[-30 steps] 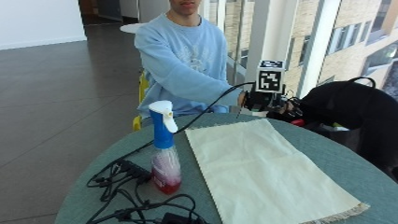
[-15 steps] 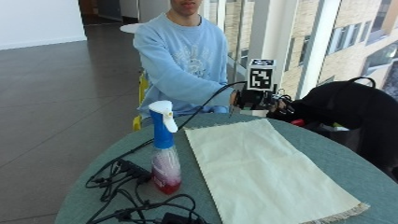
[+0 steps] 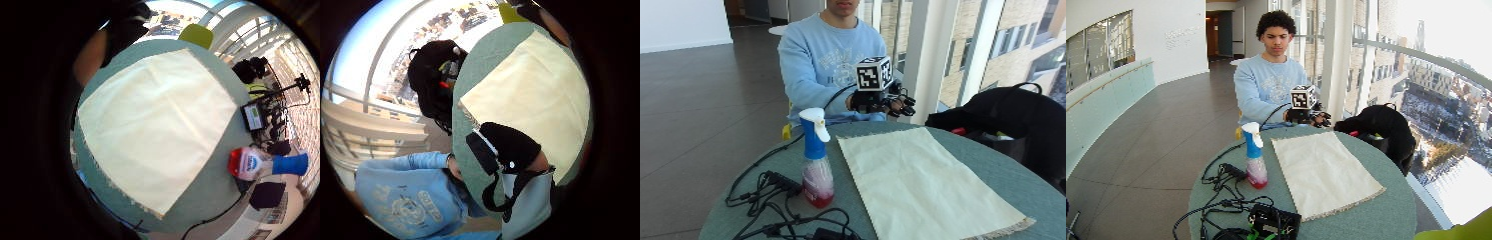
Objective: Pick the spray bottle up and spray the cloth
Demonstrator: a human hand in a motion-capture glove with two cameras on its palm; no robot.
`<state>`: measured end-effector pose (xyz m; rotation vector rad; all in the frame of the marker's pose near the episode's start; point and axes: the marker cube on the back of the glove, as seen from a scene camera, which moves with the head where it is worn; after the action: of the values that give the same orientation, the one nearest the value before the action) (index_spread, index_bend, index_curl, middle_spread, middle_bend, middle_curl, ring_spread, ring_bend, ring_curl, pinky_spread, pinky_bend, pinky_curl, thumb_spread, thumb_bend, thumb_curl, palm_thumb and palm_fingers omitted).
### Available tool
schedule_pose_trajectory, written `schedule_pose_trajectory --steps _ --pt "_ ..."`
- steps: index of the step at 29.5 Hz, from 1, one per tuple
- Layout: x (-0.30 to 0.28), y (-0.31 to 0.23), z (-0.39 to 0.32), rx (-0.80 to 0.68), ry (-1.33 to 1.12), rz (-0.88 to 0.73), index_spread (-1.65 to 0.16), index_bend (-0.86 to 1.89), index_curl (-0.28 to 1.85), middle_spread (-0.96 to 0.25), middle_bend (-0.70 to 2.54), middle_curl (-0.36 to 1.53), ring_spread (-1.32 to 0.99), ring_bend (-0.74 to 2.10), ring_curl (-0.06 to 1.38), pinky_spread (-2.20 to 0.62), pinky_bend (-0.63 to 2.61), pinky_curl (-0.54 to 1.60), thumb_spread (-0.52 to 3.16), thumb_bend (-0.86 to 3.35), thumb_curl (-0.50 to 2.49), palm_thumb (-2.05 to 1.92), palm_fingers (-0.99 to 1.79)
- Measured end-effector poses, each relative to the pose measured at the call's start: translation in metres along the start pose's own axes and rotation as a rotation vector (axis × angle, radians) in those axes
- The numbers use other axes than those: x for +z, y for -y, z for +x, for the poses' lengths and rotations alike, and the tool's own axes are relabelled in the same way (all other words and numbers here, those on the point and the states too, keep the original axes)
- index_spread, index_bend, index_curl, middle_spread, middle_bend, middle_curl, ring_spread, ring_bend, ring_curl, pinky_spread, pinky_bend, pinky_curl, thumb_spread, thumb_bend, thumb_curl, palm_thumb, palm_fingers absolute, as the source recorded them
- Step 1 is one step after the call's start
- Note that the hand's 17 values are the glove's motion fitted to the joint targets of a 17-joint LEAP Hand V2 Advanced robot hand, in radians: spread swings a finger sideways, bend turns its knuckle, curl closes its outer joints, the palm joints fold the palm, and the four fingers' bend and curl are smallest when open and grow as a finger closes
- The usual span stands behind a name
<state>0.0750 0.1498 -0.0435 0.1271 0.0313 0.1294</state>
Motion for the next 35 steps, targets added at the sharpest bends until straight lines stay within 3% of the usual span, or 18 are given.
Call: schedule_pose_trajectory --steps 10,18,30,35 --pt "-0.032 -0.079 0.035 0.094 -0.029 0.071 -0.42 0.15 0.26 -0.08 0.38 0.34 0.0 0.23 0.24 0.22 0.19 0.28 1.07 -0.02 0.22 0.48 0.42" --pt "-0.058 -0.131 0.076 0.246 0.09 0.211 -0.42 0.15 0.27 -0.08 0.36 0.34 0.0 0.22 0.25 0.22 0.19 0.29 1.04 -0.03 0.23 0.43 0.41" --pt "-0.08 -0.176 0.172 0.534 0.423 0.377 -0.42 0.15 0.28 -0.08 0.34 0.36 0.0 0.21 0.27 0.23 0.19 0.3 0.96 -0.03 0.25 0.39 0.42" --pt "-0.079 -0.175 0.209 0.571 0.608 0.48 -0.42 0.14 0.27 -0.08 0.33 0.36 0.0 0.22 0.27 0.23 0.2 0.3 0.94 -0.03 0.26 0.39 0.42"
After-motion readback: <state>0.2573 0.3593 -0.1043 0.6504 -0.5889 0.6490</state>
